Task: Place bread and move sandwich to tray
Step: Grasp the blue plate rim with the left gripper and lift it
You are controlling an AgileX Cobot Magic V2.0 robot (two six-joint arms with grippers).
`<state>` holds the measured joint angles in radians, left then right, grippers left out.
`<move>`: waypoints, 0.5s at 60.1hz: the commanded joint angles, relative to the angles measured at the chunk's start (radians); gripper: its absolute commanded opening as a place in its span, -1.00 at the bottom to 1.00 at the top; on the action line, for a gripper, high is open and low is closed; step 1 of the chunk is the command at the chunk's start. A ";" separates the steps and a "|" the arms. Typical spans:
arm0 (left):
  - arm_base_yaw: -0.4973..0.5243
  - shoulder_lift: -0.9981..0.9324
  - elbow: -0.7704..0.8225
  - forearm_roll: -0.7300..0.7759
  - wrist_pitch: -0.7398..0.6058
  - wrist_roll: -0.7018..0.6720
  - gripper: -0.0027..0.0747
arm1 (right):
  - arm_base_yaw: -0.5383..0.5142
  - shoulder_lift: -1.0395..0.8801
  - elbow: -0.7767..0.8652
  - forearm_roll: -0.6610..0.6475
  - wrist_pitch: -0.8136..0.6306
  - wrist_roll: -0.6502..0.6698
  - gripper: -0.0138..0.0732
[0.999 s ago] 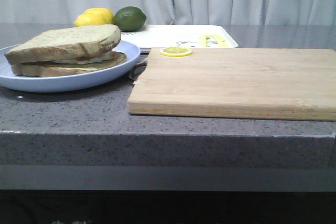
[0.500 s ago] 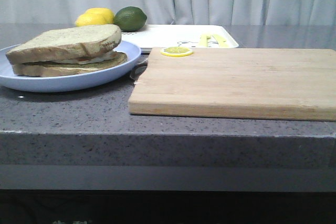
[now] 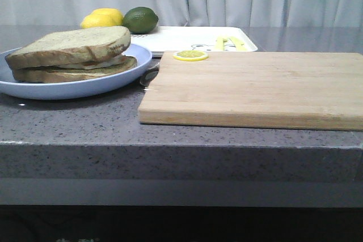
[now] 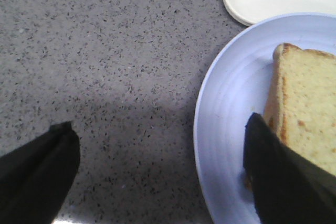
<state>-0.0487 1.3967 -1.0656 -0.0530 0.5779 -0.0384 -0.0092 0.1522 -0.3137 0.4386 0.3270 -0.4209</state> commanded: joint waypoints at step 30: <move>-0.054 0.167 -0.097 -0.010 -0.038 0.038 0.67 | -0.008 0.009 -0.020 0.001 -0.085 -0.007 -0.86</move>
<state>-0.0974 1.5889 -1.1286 -0.0547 0.5879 0.0000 -0.0092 0.1522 -0.3119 0.4386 0.3254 -0.4209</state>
